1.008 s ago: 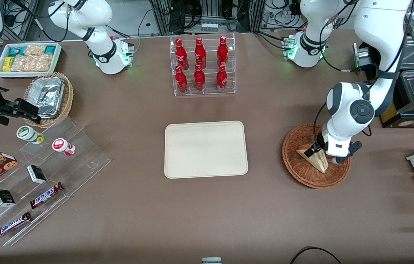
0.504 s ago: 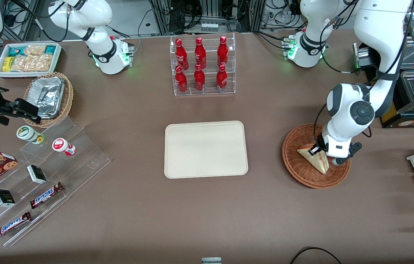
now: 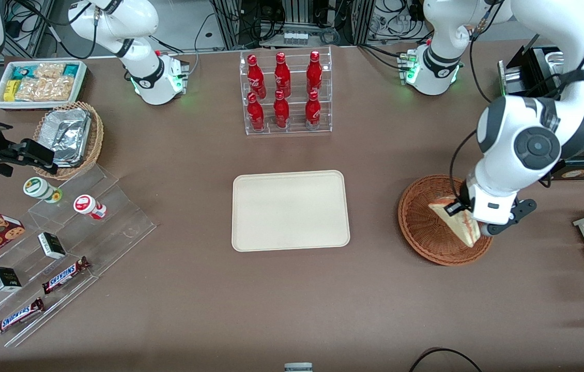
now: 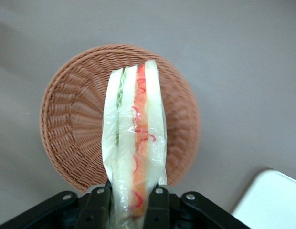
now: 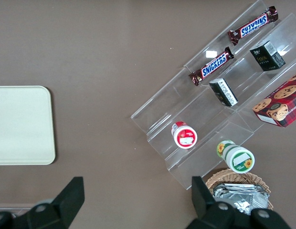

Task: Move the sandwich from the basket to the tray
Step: 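Carry the sandwich with the left gripper over the cream tray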

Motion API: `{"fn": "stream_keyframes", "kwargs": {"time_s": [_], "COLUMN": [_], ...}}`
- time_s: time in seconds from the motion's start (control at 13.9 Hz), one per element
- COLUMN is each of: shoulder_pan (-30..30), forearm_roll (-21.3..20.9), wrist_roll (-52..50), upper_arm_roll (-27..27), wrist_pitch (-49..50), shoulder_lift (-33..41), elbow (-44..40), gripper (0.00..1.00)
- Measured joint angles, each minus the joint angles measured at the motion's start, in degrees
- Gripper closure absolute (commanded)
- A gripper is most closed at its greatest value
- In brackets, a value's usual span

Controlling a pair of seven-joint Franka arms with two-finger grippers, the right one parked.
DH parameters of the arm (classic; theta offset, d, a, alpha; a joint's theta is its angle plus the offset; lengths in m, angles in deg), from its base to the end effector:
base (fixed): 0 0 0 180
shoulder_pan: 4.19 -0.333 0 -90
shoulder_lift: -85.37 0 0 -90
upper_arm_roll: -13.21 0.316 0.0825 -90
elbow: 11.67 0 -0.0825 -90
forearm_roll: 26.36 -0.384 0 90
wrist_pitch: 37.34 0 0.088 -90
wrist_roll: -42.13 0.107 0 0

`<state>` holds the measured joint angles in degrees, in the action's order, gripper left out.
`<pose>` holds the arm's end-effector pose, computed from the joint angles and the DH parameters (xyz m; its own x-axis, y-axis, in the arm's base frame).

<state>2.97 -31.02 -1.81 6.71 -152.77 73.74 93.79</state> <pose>0.5935 -0.1359 0.4158 0.8803 0.4742 0.0141 0.4742 -0.8787 -0.0553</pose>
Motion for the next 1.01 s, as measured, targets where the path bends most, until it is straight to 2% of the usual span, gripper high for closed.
{"fn": "stream_keyframes", "kwargs": {"time_s": [0.43,1.01], "shoulder_pan": [12.1,26.1], "forearm_roll": [0.0,0.0], "wrist_roll": [-0.3,-0.7], "upper_arm_roll": [-0.5,-0.6], "wrist_pitch": [3.7,3.5], "shoulder_lift": [-4.8,-17.8], "elbow": [-8.5,-19.5], "gripper": [0.81,0.81]}}
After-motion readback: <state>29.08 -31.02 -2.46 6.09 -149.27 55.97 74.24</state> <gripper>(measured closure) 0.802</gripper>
